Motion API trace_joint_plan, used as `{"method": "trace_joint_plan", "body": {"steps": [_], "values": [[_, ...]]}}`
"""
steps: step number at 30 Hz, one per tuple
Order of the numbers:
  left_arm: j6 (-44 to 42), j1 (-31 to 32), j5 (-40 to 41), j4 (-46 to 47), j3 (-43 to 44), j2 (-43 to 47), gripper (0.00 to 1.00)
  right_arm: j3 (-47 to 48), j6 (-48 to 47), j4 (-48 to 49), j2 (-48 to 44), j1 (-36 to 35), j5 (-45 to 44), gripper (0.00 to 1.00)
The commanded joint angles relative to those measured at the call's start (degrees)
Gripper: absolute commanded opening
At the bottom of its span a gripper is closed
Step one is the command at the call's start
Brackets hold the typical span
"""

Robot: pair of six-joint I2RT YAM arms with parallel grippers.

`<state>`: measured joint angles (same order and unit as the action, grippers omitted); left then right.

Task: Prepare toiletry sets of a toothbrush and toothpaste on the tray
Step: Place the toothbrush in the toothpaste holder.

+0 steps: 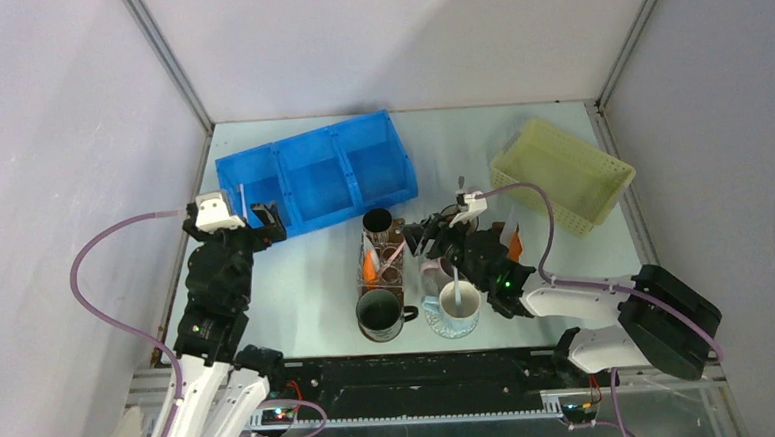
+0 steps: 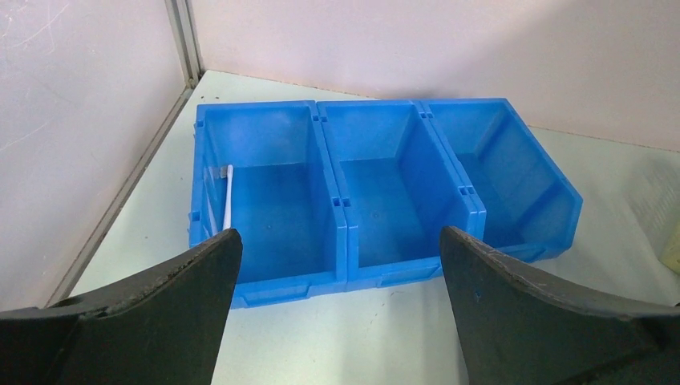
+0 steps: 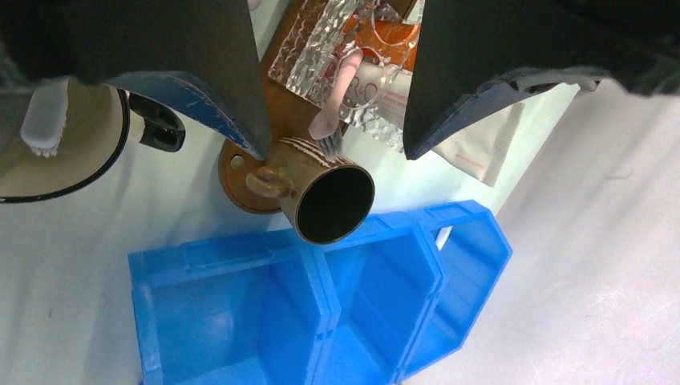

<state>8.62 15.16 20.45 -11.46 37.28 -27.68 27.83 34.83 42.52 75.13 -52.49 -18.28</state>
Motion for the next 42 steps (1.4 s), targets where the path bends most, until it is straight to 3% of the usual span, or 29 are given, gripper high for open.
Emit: {"method": "trace_joint_plan", "body": {"steps": [1, 8, 15, 20, 29, 42], "values": [[0.9, -0.7, -1.1, 2.3, -0.5, 0.0, 1.0, -0.3, -3.2, 1.7, -3.7, -0.3, -1.1, 0.67], [1.6, -0.8, -0.6, 1.6, 0.3, -1.5, 1.0, 0.2, -8.4, -0.4, -11.6, 0.2, -1.0, 0.89], [3.3, -0.9, 3.8, -6.3, 9.5, -13.4, 1.0, 4.0, -11.2, -15.6, -23.0, 6.4, 2.8, 0.99], [6.0, -2.5, 5.9, -12.5, 16.5, -23.4, 1.0, 5.4, -13.0, -26.5, -31.0, 11.1, 3.6, 1.0], [7.3, -11.7, 0.5, -21.2, 32.7, -47.5, 0.99, 8.5, -19.0, -43.1, -44.7, 19.0, 2.6, 0.99], [4.0, -21.1, -7.2, -22.9, 51.0, -75.5, 0.86, 8.8, -26.3, -51.0, -50.1, 21.6, 1.1, 1.0]]}}
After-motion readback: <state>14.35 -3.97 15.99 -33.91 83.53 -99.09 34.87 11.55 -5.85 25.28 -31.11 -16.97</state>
